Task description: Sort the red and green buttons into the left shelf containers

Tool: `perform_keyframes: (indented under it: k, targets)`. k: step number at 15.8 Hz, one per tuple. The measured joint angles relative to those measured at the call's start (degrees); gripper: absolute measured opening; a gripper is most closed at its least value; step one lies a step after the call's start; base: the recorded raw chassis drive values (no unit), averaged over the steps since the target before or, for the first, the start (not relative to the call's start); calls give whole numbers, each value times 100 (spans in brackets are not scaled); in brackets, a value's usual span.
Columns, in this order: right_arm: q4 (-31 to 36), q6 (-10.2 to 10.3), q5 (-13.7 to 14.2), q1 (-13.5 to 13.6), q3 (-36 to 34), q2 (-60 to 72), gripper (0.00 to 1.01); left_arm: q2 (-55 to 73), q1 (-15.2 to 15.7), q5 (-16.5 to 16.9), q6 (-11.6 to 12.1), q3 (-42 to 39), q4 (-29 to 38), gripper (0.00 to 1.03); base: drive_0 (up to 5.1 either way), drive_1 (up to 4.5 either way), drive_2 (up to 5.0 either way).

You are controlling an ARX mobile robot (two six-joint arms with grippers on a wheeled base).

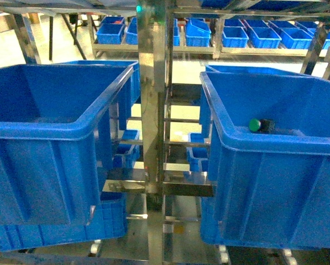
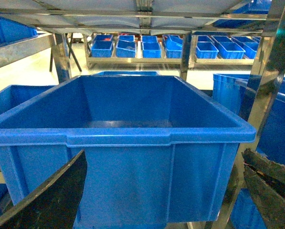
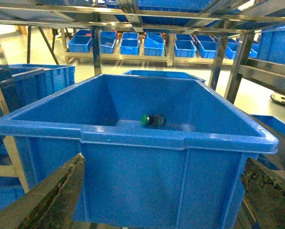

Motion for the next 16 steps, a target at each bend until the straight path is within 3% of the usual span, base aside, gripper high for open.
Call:
perform_keyframes:
  k: [16]
  targets:
    - [2,0,0,0,0,0,98,0,0,2,0,0,0,98,0,0,0]
